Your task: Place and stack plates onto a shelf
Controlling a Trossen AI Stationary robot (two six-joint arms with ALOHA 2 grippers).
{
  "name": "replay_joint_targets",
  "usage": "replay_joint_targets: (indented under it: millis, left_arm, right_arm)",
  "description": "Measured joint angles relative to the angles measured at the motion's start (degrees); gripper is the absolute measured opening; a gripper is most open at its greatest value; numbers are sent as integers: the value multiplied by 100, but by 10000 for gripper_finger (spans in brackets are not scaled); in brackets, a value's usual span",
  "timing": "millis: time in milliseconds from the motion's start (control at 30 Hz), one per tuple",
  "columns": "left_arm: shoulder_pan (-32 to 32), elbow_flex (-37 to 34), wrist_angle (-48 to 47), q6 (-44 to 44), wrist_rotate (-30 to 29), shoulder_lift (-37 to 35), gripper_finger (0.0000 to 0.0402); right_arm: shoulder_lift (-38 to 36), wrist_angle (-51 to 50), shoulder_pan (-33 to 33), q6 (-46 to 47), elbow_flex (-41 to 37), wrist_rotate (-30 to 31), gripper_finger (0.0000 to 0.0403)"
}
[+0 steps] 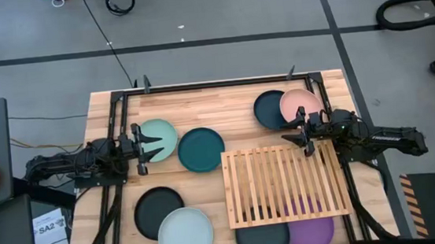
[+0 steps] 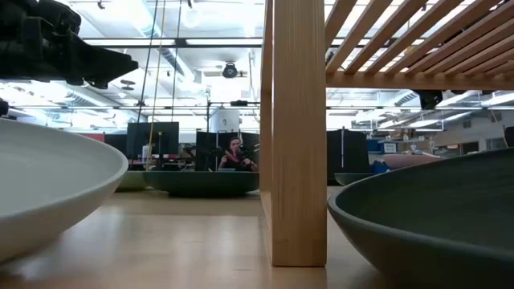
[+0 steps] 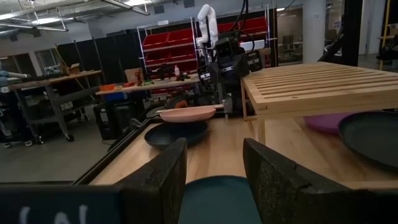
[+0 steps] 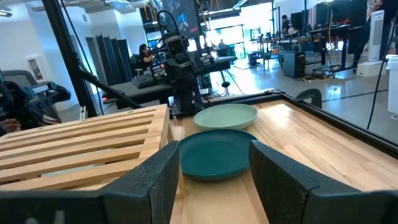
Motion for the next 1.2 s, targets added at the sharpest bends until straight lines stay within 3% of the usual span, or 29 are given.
replay_joint_targets:
  millis: [367,600,767,967,1200]
  left_arm:
    - [-2,1,1,0,0,0,165]
    - [-2,1,2,0,0,0,165]
    - [0,2,4,0,0,0,165]
    - [0,2,15,0,0,0,165]
    - [0,0,15,0,0,-2,165]
  right_arm:
    - [2,95,1,-20,0,103,199]
    - [2,1174,2,406,0,228,199]
    - [2,2014,-9,412,114,935,199]
    - [399,1271,-263,334,952,1682,199]
    - [1862,-522,-872,658,2670,2784,199]
